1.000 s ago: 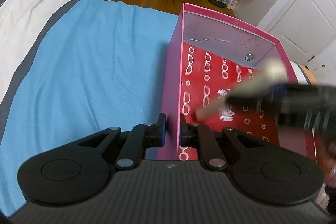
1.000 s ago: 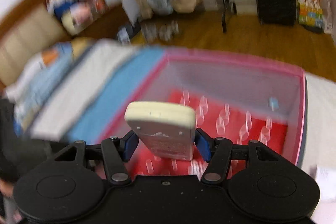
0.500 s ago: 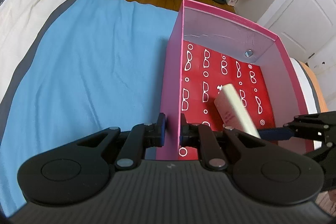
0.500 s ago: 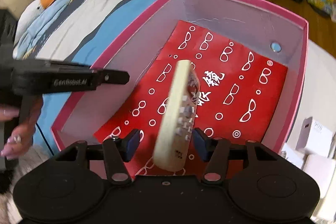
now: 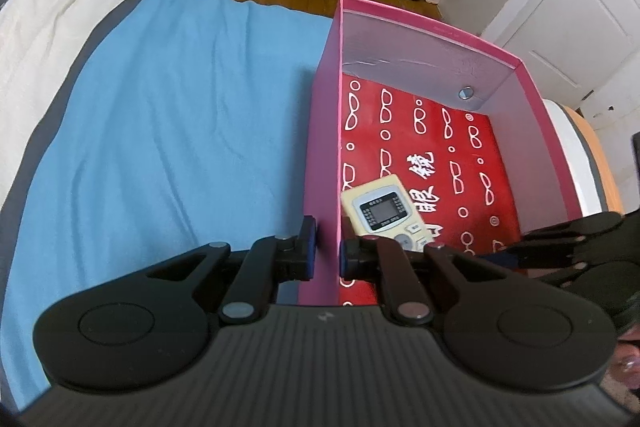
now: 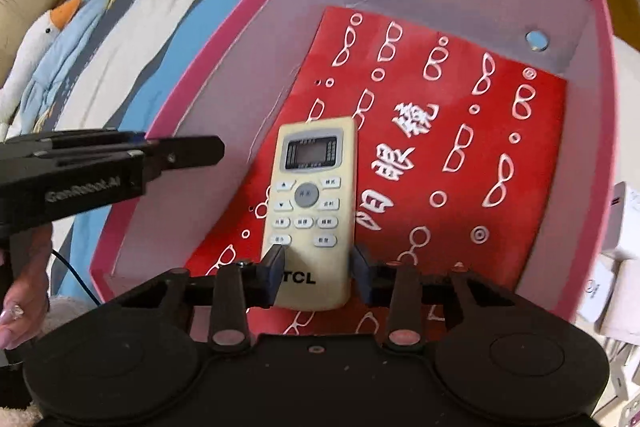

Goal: Organize rigid objects
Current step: 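Carry the TCL remote with the right gripper into the pink box, then open the right gripper to release the remote inside the box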

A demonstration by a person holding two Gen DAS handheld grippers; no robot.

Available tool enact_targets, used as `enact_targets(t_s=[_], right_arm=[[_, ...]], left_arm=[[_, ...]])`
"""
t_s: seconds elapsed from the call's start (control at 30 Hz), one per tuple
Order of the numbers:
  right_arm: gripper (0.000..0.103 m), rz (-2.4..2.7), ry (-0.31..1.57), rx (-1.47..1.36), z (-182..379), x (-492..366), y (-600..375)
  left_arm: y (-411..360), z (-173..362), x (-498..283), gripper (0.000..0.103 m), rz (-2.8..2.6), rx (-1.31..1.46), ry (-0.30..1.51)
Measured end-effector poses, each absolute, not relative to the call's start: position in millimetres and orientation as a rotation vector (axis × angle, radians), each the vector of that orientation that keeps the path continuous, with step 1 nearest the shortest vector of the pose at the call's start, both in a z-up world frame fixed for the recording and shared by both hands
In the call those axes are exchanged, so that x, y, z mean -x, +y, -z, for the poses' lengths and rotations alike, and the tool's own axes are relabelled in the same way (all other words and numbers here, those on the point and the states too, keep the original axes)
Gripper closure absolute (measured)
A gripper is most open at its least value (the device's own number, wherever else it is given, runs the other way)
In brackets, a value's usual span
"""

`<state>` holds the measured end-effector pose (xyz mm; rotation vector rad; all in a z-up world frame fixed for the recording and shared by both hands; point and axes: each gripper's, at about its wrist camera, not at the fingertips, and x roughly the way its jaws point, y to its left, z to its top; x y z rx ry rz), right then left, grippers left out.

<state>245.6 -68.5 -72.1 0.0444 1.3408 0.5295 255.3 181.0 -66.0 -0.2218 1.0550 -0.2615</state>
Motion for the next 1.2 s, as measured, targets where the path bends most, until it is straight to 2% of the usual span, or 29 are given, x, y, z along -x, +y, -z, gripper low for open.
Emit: enact_targets(t_s=[0.17,0.47,0.77,0.97,1.0,1.03,1.1,1.13,1.2], right_arm=[[0.073,-0.488,1.399,-0.248,83,-259,-79],[0.073,-0.502,1.41,-0.406,93,-264,-79],[0.068,-0.623,1.06,-0.227,11,-202,-120],[0.067,-0.583,0.914,-0.198,-12,-182,-196],[0.067,-0.562,0.903,-0.198,-13,-181,-208],[0.067,-0.541,0.892,-0.204,-12,-180,-220],[0.067,-0.5,0.881,-0.22,-5,-180,-241],[0.067,-0.47,0.883,-0.228,1,-181,-249],[0.067,-0.427,0.878,-0.236,14,-181,-265]], left_arm=[[178,64,-254,0.094,0.27,0.189,1.049],[174,61,-250,0.094,0.269,0.141,1.04],[166,59,-246,0.093,0.265,0.074,1.055],[164,57,-243,0.091,0.257,0.064,1.089],[163,56,-243,0.088,0.259,0.064,1.095],[163,56,-244,0.073,0.257,0.059,1.1],[163,53,-245,0.052,0.241,0.044,1.094],[163,50,-245,0.048,0.233,0.037,1.088],[164,46,-246,0.045,0.221,0.025,1.089]])
